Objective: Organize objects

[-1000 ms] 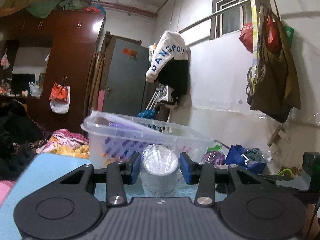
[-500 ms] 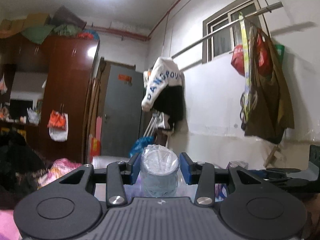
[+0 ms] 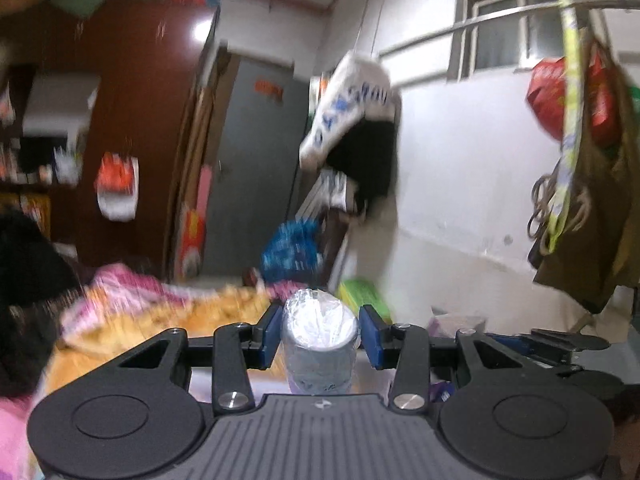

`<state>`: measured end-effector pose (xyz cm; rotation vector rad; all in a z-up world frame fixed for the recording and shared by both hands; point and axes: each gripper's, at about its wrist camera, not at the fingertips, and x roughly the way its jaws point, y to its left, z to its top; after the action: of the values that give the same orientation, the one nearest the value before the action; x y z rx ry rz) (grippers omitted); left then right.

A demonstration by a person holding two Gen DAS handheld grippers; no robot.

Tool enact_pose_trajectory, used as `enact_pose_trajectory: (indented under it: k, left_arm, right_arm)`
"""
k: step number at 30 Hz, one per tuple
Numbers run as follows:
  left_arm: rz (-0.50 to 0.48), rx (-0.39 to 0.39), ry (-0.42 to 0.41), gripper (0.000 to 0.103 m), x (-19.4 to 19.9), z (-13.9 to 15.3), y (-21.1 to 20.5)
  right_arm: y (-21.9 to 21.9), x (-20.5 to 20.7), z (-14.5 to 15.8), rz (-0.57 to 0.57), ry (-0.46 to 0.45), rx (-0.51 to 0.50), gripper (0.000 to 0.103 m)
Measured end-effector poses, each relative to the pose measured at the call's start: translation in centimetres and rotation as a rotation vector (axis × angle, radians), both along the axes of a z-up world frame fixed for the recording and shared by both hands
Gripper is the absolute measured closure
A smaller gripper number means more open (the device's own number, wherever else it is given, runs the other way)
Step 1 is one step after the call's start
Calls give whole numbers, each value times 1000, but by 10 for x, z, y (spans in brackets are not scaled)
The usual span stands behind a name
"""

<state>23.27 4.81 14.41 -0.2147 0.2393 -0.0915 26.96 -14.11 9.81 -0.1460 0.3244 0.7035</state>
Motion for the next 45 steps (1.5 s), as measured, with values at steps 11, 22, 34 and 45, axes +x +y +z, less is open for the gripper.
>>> enact_pose_trajectory:
  k: [11,22,34,45]
  left_arm:
    - [-1,-39,107,57,36,-33,4]
    - [-9,-80,28,8,25,-35,17]
    - [84,77,-54,0,-25,-25,15]
    - [81,177,52,0,-93,-50,20]
  right_arm:
    - [18,26,-32,55,116,-50,38]
    - [14,12,-18,23,5,-28,0]
    - [-1,2,-14,13,38,-5,0]
    - [-5,-60,-41,-127,-22,-252,0]
